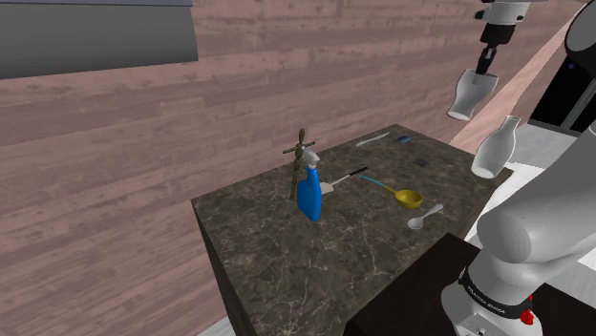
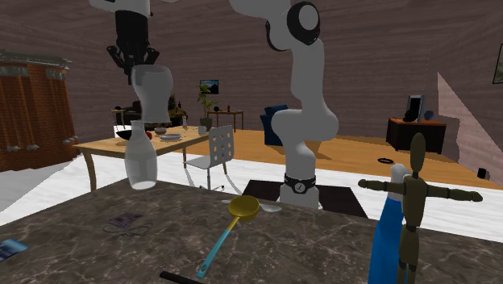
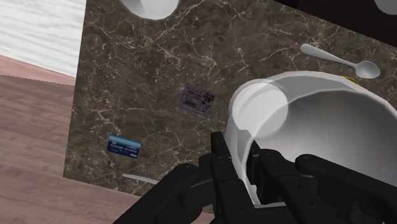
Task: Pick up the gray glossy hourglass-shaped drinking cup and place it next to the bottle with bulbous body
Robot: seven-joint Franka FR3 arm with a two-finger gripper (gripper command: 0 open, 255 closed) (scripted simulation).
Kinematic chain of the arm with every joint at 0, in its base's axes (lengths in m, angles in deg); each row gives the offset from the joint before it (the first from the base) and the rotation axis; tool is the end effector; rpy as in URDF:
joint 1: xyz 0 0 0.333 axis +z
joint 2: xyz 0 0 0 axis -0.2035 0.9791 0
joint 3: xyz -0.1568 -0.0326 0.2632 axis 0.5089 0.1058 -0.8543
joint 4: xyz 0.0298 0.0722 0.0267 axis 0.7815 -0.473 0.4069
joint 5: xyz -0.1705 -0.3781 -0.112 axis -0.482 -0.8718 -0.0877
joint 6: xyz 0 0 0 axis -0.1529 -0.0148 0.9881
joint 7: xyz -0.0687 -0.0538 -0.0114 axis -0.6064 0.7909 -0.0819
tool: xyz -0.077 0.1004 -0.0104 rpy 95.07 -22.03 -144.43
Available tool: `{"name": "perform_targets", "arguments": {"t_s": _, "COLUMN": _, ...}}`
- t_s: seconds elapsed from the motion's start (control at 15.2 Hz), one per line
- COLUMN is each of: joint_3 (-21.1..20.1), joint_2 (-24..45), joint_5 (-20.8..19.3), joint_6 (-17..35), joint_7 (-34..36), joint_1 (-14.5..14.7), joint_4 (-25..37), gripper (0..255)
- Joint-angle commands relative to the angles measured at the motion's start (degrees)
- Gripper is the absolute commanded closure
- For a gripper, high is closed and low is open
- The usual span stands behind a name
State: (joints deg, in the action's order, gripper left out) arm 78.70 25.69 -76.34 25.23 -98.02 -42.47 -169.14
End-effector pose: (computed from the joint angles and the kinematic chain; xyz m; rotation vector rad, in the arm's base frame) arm 0.2876 -0.4929 0.6116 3.0781 0.2859 0.0209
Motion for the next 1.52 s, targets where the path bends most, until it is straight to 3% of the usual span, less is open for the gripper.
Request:
{"name": "perform_targets", "arguments": {"t_s": 0.0, "joint_3": -0.04, "joint_2": -0.55, "joint_5": -0.24, "joint_6": 1.69, "joint_7": 0.13, "joint_1": -0.02, "joint_4": -2.13, "gripper": 255}}
{"name": "perform_targets", "arguments": {"t_s": 1.45, "joint_3": 0.27, "joint_2": -1.57, "joint_5": -0.98, "joint_6": 18.79, "joint_7": 0.80, "joint_1": -0.32, "joint_4": -20.16, "gripper": 255}}
